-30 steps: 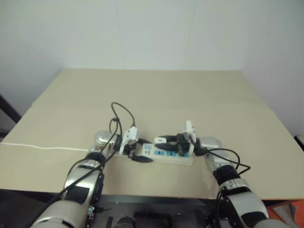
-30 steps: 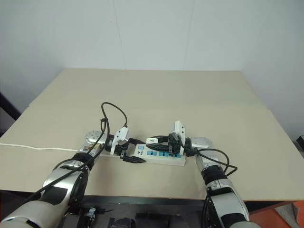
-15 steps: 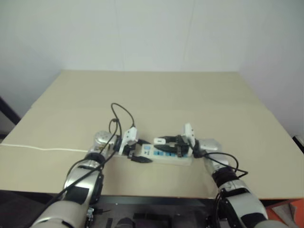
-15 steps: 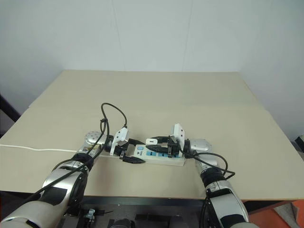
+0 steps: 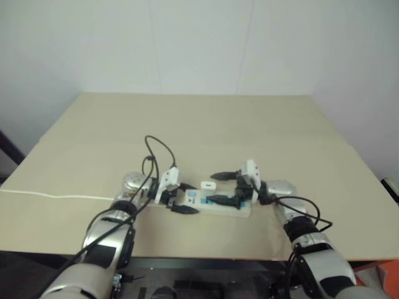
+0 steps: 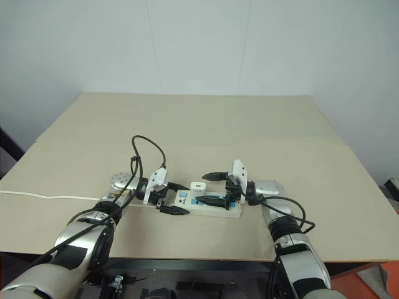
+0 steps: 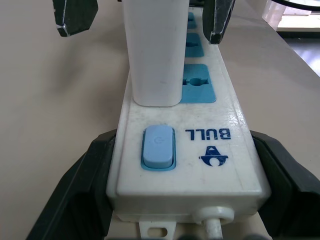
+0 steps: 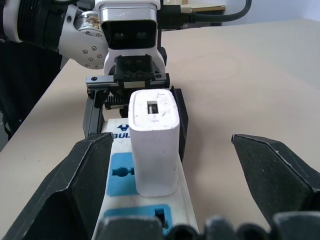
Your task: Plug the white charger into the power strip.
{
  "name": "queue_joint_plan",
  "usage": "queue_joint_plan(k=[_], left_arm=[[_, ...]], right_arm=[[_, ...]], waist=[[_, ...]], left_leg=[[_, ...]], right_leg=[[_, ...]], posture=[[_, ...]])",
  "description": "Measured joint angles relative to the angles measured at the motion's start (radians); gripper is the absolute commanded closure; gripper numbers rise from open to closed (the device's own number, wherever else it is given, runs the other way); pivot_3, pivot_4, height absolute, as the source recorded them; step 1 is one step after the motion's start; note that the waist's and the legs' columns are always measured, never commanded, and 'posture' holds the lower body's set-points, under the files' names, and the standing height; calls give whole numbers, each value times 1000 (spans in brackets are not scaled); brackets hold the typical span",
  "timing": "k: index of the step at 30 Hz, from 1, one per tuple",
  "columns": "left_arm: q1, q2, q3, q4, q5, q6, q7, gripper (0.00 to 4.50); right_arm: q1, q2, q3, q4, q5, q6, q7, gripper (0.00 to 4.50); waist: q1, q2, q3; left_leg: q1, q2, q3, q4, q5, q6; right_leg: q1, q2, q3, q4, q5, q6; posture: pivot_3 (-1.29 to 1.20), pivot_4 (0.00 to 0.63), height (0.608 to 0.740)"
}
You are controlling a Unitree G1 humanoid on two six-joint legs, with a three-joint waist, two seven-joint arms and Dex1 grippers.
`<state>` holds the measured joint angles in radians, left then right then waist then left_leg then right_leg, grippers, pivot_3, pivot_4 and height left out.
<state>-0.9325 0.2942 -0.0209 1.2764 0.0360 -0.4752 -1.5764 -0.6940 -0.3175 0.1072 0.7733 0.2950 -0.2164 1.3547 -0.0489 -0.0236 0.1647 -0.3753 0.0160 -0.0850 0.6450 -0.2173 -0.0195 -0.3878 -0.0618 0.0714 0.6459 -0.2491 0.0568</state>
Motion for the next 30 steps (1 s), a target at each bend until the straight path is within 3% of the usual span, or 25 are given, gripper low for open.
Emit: queue_joint_plan(k=[5, 6, 8, 13, 17, 20, 24, 30], left_arm=[[-2, 0, -3, -1, 0, 25, -2, 1205], [-10, 0, -4, -1, -2, 61, -7, 476], [-12, 4, -6, 0, -5, 100, -18, 7], [-9, 28, -36, -21, -58, 107, -31, 7], [16, 69, -34, -119, -179, 124, -35, 7], [53, 170, -39, -264, -294, 262, -34, 7], [185, 385, -17, -487, -373, 388, -34, 7], [365, 521, 34, -694, -394, 576, -20, 7]], right_arm=[[27, -2, -24, -38, 1, -20, -25, 13], [42, -6, -36, -63, 2, -17, -34, 0], [76, -16, -50, -106, 7, -16, -47, 0], [157, -87, -107, -200, 45, 15, -52, 0], [269, -195, -162, -349, 78, 90, -68, 0], [371, -309, -228, -509, 108, 173, -106, 0], [545, -477, -379, -713, 183, 342, -146, 0], [716, -690, -527, -897, 259, 621, -154, 0]], waist=[[0, 0, 0], [0, 0, 0], [0, 0, 0], [3, 0, 2], [6, 1, 4], [-3, 3, 8], [-18, 6, 11], [-7, 6, 12]], left_leg=[[0, 0, 0, 0, 0, 0], [0, 0, 0, 0, 0, 0], [-1, 0, 0, 0, 0, 0], [-6, 0, 0, 0, 0, 0], [-14, 0, 0, 0, 0, 0], [-16, 0, 0, 0, 0, 0], [-14, 1, 1, -2, 0, 0], [-13, 2, 2, -1, 0, 0]], right_leg=[[0, 0, 0, 0, 0, 0], [0, 0, 0, 0, 0, 0], [-1, 0, 0, 0, -1, 1], [-4, 0, 0, 0, 0, 0], [-14, -1, 1, 1, 1, -2], [-17, 0, 1, 2, 3, -6], [-16, 0, 2, 2, 3, -6], [-15, 1, 2, 1, -1, -1]], posture=[[0, 150, 740], [0, 150, 740], [0, 150, 740], [0, 150, 740], [0, 150, 740], [0, 150, 740], [0, 150, 740], [0, 150, 740]])
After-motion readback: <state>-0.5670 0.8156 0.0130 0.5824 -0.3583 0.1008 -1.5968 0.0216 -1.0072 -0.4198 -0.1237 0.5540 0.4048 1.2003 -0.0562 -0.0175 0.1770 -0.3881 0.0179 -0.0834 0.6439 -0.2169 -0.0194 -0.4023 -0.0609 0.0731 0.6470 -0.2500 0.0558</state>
